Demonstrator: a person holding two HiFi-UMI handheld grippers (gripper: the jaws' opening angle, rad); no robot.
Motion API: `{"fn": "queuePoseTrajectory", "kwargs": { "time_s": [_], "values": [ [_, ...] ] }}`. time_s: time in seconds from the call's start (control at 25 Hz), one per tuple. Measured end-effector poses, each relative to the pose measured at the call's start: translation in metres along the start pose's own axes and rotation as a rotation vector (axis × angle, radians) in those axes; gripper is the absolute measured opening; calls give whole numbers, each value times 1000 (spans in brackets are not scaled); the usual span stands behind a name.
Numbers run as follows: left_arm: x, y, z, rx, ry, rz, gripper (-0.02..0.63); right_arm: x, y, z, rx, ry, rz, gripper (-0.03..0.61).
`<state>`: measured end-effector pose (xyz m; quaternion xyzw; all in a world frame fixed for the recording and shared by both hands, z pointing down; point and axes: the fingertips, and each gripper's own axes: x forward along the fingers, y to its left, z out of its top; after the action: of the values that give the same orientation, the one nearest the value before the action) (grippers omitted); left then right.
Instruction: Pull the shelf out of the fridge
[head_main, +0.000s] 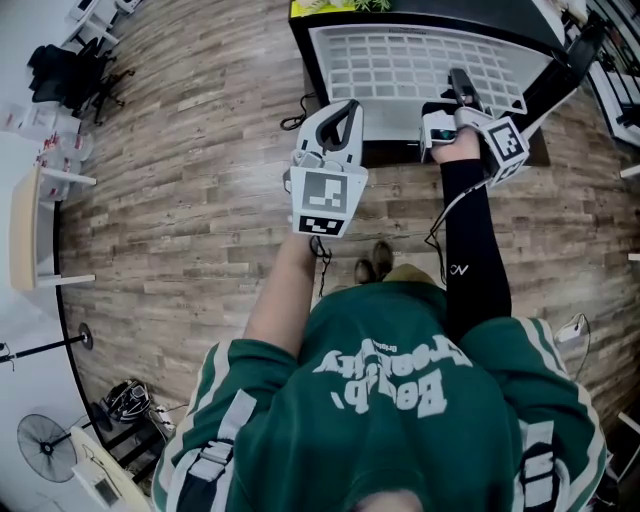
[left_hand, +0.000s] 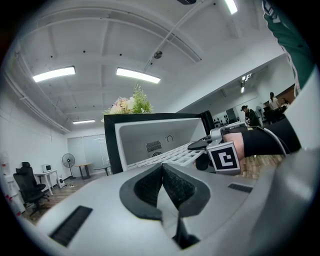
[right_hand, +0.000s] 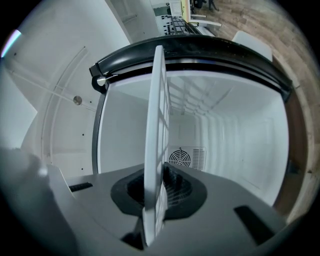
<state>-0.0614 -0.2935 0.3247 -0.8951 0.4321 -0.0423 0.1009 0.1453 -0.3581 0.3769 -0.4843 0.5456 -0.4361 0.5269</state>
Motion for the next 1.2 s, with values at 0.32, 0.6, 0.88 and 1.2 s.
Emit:
{"fn": "queuePoseTrajectory", "kwargs": {
  "time_s": [0.32,0.6,0.88,1.2],
  "values": [
    [-13,2,-2,6,0,-15,17,-6,1,1,7,-31,-1,41],
    [-13,0,0,6,-13,-26,17,-9,1,0,13,-35,1,41],
    [-2,-12,3,16,-14,-41,17,-9,-1,2,17,-18,8,41],
    [-1,-23,5,8,4,-25,17,-13,0,-1,29,16,5,41]
  ]
}}
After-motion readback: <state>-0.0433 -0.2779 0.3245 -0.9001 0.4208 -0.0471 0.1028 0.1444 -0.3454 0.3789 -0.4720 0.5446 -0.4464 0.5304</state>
